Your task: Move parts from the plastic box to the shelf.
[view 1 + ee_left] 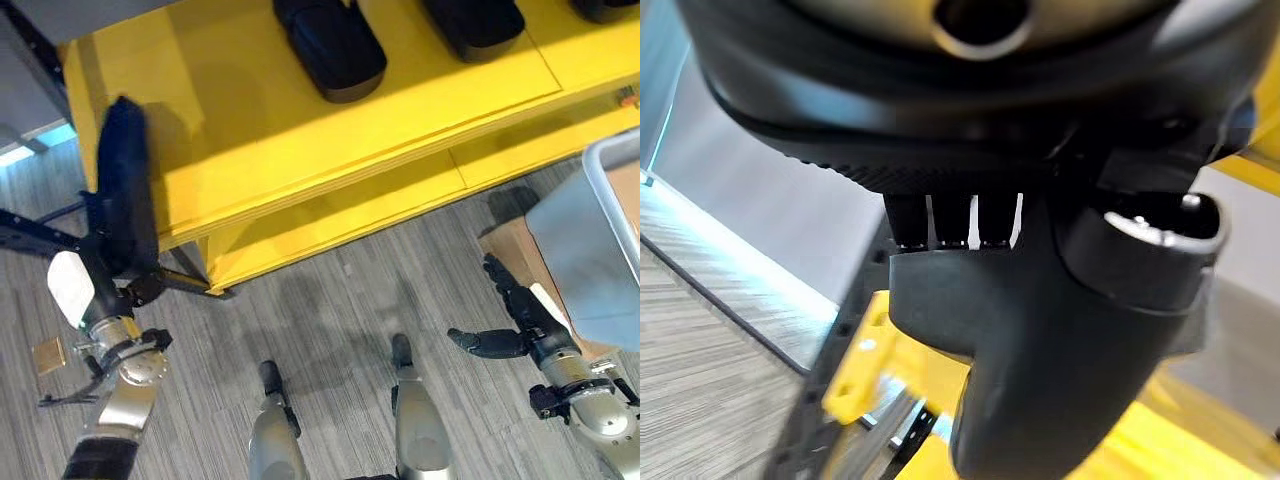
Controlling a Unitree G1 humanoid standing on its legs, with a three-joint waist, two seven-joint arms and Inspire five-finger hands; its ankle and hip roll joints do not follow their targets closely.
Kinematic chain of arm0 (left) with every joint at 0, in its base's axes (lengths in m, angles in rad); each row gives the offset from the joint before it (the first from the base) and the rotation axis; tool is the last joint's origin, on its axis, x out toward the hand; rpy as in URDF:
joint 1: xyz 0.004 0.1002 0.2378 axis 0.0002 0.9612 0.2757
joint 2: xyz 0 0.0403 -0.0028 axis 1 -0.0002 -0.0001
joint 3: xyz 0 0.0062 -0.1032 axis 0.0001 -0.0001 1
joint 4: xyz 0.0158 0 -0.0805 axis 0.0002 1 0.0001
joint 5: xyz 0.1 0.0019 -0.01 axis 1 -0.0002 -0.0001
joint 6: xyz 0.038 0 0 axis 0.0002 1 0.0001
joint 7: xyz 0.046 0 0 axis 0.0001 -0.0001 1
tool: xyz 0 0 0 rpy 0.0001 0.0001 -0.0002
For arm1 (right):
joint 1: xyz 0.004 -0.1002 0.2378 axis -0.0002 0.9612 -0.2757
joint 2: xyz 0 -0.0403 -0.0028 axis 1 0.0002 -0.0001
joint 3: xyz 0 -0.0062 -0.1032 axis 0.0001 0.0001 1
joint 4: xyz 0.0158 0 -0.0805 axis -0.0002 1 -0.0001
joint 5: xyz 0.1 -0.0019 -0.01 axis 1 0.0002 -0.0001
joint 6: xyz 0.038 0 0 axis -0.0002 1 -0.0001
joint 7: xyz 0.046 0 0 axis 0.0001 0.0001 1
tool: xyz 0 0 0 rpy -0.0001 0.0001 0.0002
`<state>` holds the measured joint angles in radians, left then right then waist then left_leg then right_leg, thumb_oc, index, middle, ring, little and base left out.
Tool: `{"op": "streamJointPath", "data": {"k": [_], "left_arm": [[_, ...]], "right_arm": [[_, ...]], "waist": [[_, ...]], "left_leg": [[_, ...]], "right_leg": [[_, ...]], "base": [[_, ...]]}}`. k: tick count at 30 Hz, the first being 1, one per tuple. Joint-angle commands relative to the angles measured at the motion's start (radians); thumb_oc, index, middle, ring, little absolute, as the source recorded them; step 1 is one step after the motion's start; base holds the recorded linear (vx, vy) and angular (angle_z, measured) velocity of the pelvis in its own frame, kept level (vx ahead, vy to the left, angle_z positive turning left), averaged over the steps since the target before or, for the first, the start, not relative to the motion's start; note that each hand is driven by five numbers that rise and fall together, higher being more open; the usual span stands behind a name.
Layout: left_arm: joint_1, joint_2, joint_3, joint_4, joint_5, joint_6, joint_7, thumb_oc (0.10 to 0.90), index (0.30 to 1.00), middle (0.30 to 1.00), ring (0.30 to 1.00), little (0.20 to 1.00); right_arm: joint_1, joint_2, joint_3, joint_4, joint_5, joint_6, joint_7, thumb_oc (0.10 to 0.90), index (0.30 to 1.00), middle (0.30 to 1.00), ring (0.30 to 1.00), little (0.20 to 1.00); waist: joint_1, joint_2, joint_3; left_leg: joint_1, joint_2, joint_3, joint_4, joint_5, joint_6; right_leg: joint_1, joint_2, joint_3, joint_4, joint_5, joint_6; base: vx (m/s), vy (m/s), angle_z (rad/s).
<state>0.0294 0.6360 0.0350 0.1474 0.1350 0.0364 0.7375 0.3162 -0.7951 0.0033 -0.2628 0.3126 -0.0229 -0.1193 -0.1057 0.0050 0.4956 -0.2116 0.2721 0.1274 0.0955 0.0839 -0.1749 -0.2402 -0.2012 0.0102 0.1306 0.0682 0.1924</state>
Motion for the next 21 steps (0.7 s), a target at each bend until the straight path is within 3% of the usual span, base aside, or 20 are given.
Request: {"op": "streamJointPath", "data": {"k": [1,6,21], "left_arm": [[0.06,0.089,0.116,0.056,0.042,-0.011,0.077,0.9,1.0,1.0,1.0,1.0],[0.079,0.11,0.108,-0.037,0.158,0.034,0.103,0.9,1.0,1.0,1.0,1.0],[0.056,0.172,0.152,-0.156,0.158,0.036,0.113,0.9,1.0,1.0,1.0,1.0]], "right_arm": [[-0.002,0.043,-0.072,-0.04,0.044,-0.091,-0.047,0.9,1.0,1.0,1.0,1.0],[0.008,0.033,-0.078,-0.023,0.065,-0.102,-0.062,0.9,1.0,1.0,1.0,1.0],[0.028,0.033,-0.103,0.015,0.063,-0.141,-0.085,0.9,1.0,1.0,1.0,1.0]], "waist": [[0.04,-0.088,-0.059],[0.044,-0.092,-0.068],[0.014,-0.072,-0.095]], "left_leg": [[-0.078,-0.082,-0.009,0.105,-0.115,0.092],[-0.077,-0.083,-0.01,0.093,-0.111,0.089],[-0.046,-0.086,0.025,0.037,-0.098,0.089]], "right_leg": [[-0.005,0.036,-0.122,0.084,-0.172,-0.087],[0.002,0.037,-0.128,0.068,-0.167,-0.087],[0.009,0.03,-0.115,0.021,-0.142,-0.075]], "base": [[-0.01,-0.046,0.06],[0.0,-0.024,0.1],[0.01,0.0,0.0]]}}
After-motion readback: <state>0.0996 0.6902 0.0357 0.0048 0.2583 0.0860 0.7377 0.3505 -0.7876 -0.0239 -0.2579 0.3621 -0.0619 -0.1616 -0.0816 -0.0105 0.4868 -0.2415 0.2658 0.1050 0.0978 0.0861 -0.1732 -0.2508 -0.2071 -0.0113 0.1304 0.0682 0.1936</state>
